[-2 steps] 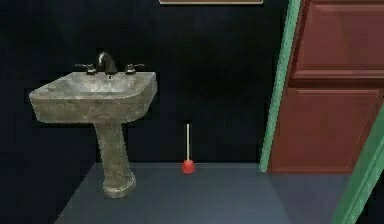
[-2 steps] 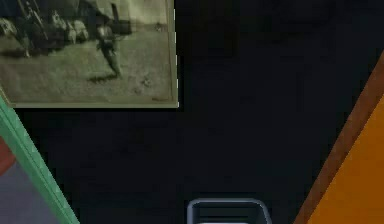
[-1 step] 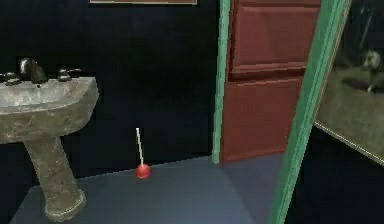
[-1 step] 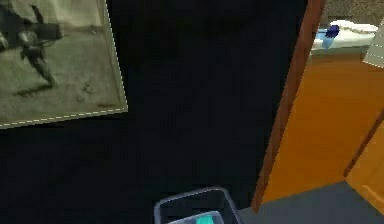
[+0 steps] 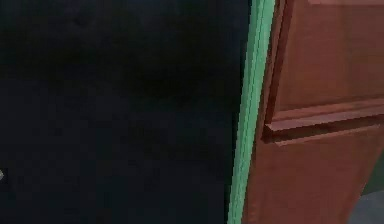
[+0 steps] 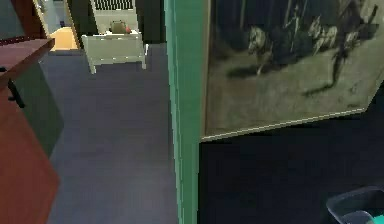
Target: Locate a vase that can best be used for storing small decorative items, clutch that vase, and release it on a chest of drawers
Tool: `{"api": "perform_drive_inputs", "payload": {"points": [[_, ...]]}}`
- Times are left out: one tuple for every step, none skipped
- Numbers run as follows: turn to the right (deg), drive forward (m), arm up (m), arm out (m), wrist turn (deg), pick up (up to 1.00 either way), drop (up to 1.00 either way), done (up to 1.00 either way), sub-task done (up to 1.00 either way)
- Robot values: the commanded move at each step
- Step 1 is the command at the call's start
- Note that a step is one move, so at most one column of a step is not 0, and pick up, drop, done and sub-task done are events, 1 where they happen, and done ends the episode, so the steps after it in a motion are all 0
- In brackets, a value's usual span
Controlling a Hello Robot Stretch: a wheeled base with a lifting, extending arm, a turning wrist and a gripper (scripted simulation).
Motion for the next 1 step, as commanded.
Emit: {"api": "perform_drive_inputs", "payload": {"points": [[45.0,0.00,0.00,0.00,0.0,0.00,0.00,0.00,0.00]]}}
